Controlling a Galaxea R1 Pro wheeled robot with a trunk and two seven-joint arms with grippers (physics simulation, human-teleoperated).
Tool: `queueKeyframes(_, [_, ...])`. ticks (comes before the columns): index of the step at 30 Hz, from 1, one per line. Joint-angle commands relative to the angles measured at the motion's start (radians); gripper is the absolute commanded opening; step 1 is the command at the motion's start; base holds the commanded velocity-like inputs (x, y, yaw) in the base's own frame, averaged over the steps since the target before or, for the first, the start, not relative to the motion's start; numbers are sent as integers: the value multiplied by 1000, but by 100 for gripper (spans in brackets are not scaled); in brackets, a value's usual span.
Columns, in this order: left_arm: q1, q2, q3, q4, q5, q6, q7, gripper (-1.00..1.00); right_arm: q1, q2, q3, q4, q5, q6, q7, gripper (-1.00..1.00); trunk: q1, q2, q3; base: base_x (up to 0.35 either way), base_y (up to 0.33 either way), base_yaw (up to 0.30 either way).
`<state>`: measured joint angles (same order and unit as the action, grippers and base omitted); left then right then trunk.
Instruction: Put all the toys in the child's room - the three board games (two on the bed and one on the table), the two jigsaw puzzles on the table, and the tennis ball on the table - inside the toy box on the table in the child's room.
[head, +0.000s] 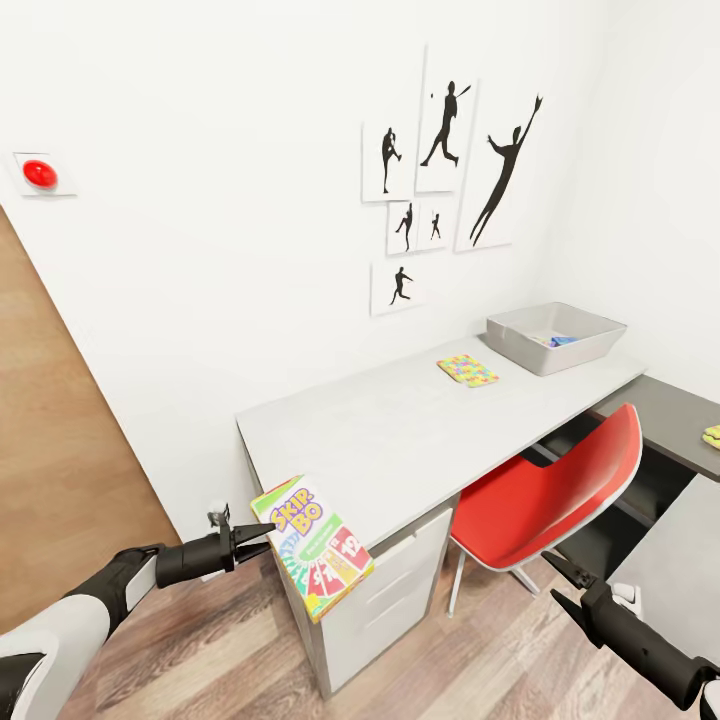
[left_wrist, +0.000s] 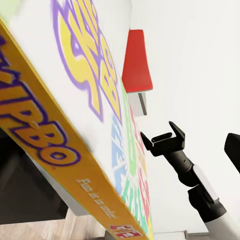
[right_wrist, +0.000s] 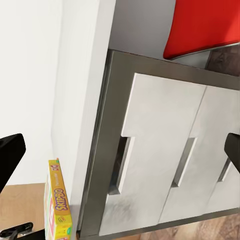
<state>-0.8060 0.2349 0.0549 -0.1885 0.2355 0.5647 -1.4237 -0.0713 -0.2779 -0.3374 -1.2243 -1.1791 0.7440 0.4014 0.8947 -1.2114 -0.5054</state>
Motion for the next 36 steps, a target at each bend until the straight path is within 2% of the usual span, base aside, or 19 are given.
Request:
queueKeyframes(1, [-1, 0, 5, 0, -5, 11, -4, 100, -1, 0, -2, 0, -1, 6, 2, 100, 0, -1, -1, 0, -4, 0])
queueKeyframes(3, [-1, 0, 6, 0, -5, 11, -5, 100, -1, 0, -2, 1, -1, 6, 2, 100, 0, -1, -1, 0, -2, 0])
queueKeyframes(7, [0, 0, 6, 0, -5, 12, -6, 100, -1, 0, -2, 0, -1, 6, 2, 100, 15, -29, -14, 0, -1, 0])
queueKeyframes(27, [1, 3, 6, 0, -5, 13, -4, 100, -1, 0, -2, 2, 0, 6, 2, 100, 15, -29, -14, 0, -1, 0])
queueKeyframes(36, [1, 3, 6, 0, -5, 14, -4, 100, -1, 0, -2, 1, 1, 5, 2, 100, 15, -29, -14, 0, -84, 0])
